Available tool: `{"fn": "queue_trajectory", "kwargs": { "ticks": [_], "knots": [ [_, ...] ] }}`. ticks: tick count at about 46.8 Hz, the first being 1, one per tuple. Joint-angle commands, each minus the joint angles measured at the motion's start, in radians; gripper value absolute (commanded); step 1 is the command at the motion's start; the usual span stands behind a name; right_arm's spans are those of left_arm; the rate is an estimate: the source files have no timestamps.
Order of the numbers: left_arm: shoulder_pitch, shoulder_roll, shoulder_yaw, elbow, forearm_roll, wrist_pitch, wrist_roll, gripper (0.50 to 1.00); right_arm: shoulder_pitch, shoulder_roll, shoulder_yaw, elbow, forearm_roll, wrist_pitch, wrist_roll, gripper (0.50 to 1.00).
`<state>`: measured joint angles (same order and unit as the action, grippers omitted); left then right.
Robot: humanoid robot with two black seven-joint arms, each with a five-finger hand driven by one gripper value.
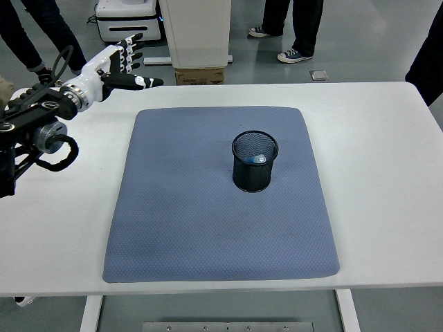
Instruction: Left hand places marker in pen holder
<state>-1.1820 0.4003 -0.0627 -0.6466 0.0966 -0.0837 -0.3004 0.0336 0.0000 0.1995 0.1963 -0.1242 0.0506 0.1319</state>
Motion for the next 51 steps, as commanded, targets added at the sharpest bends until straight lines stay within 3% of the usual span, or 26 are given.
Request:
{"fn": "queue_trajectory", "kwargs": {
  "ticks": [1, 5, 16, 21, 51],
  "knots": [
    [0.028, 0.011, -0.006, 0.047, -0.031, -0.063, -0.002, 1.0, 0.0, 0.0, 0.0, 0.0, 0.0, 0.0, 0.0, 1.0],
    [0.062, 0.015, -0.034, 0.064, -0.075, -0.091, -0.003, 1.0, 0.0, 0.0, 0.0, 0.0, 0.0, 0.0, 0.0, 1.0],
    [0.134, 0.057, -0.14, 0.064, -0.113, -0.093, -0.003, 1.0, 0.0, 0.0, -0.002, 0.002, -0.005, 0.003, -0.001, 1.0],
    [0.151, 0.06, -0.149, 0.064, -0.117, -0.093, -0.003, 1.0, -0.011, 0.0, -0.002, 0.041, 0.0, 0.014, -0.014, 1.0],
    [0.213, 0.055, -0.166, 0.059, -0.115, -0.093, -0.01, 1.0, -0.021, 0.0, 0.001, 0.014, -0.003, 0.005, -0.02, 1.0]
  ]
}}
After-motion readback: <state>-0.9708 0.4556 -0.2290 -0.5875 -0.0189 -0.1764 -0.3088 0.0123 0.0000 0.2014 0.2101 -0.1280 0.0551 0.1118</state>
